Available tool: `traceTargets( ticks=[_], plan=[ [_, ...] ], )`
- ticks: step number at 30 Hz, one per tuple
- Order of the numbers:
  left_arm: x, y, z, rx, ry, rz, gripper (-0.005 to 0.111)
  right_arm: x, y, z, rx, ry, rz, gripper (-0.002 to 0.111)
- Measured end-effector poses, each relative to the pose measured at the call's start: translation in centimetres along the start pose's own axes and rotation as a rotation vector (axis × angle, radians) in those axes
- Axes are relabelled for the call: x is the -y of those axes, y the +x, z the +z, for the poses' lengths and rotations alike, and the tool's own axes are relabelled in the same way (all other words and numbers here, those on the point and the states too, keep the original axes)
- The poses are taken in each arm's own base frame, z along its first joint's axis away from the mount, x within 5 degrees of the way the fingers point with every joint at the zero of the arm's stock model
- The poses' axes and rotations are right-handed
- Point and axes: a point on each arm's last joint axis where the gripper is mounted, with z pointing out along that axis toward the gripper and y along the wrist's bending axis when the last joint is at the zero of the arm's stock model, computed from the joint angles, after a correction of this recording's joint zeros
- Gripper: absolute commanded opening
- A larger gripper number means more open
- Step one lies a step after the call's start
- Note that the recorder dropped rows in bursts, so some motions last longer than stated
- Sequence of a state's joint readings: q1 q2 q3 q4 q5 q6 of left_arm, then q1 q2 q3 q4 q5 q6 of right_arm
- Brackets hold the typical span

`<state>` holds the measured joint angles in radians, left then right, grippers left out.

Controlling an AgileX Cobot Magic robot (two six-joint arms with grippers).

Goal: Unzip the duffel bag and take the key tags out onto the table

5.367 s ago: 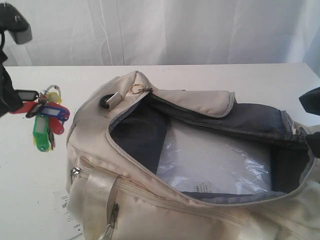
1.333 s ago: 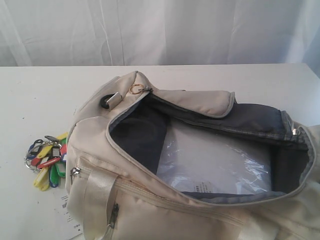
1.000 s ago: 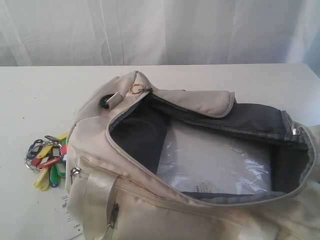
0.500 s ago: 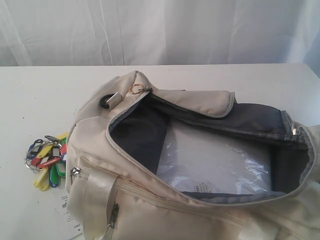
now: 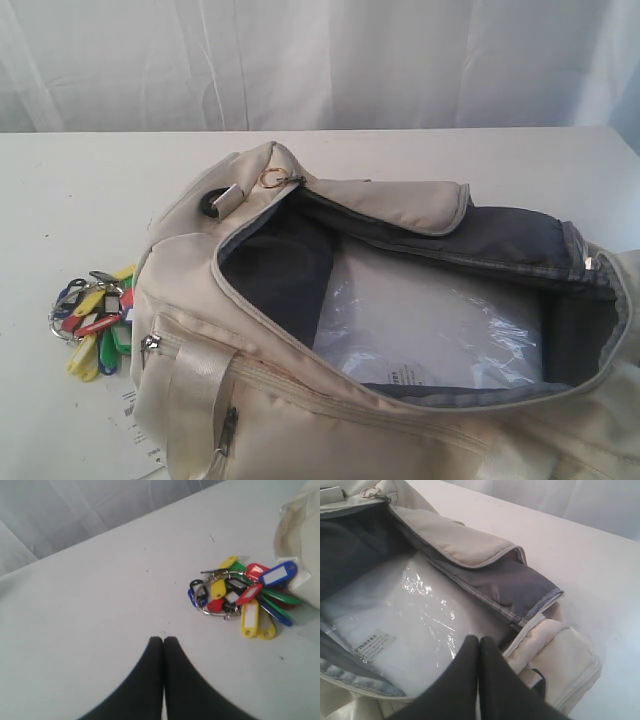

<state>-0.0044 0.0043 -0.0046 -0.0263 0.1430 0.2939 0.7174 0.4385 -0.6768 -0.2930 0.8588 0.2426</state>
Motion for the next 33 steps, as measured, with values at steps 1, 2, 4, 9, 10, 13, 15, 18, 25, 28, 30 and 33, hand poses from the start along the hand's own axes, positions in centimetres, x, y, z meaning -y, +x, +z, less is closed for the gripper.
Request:
traceTargets(
  ticks=[1,2,4,9,10,13,15,18,25,28,30,33],
  plan=[
    [0.1,0.2,0.0,-0.027,0.013,-0.012,0.0,0.0,0.0,0.0,0.0,0.0,0.0,0.0],
    [0.3,0.6,0.0,-0.058,0.028,-0.037,0.0,0.0,0.0,0.0,0.0,0.0,0.0,0.0],
    [0.4,0.8,0.0,-0.087,0.039,-0.098,0.0,0.0,0.0,0.0,0.0,0.0,0.0,0.0],
    [0.4,0.9,0.0,-0.102,0.032,-0.328,0.0,0.0,0.0,0.0,0.0,-0.001,0.001,0.0],
    [0.4,0.9,0.0,-0.102,0.032,-0.333,0.0,0.0,0.0,0.0,0.0,-0.001,0.001,0.0],
    [0.3,0.6,0.0,-0.072,0.023,-0.339,0.0,0.0,0.1,0.0,0.001,-0.001,0.001,0.0],
    [0.3,0.6,0.0,-0.065,0.021,-0.342,0.0,0.0,0.7,-0.1,0.032,-0.002,0.015,0.0],
    [0.3,0.6,0.0,-0.063,0.02,-0.342,0.0,0.5,3.3,0.1,0.083,0.069,0.062,0.0],
    [0.3,0.5,0.0,-0.061,0.019,-0.343,0.0,0.8,9.3,2.4,0.297,0.262,0.13,0.0],
    [0.3,0.5,0.0,-0.061,0.019,-0.343,0.0,0.9,11.0,3.0,0.302,0.31,0.143,0.0],
    [0.3,0.5,0.0,-0.061,0.019,-0.343,0.0,0.9,12.3,3.7,0.269,0.328,0.152,0.0],
    [0.3,0.5,0.0,-0.061,0.019,-0.343,0.0,0.9,14.0,4.9,0.21,0.332,0.159,0.0]
  ],
)
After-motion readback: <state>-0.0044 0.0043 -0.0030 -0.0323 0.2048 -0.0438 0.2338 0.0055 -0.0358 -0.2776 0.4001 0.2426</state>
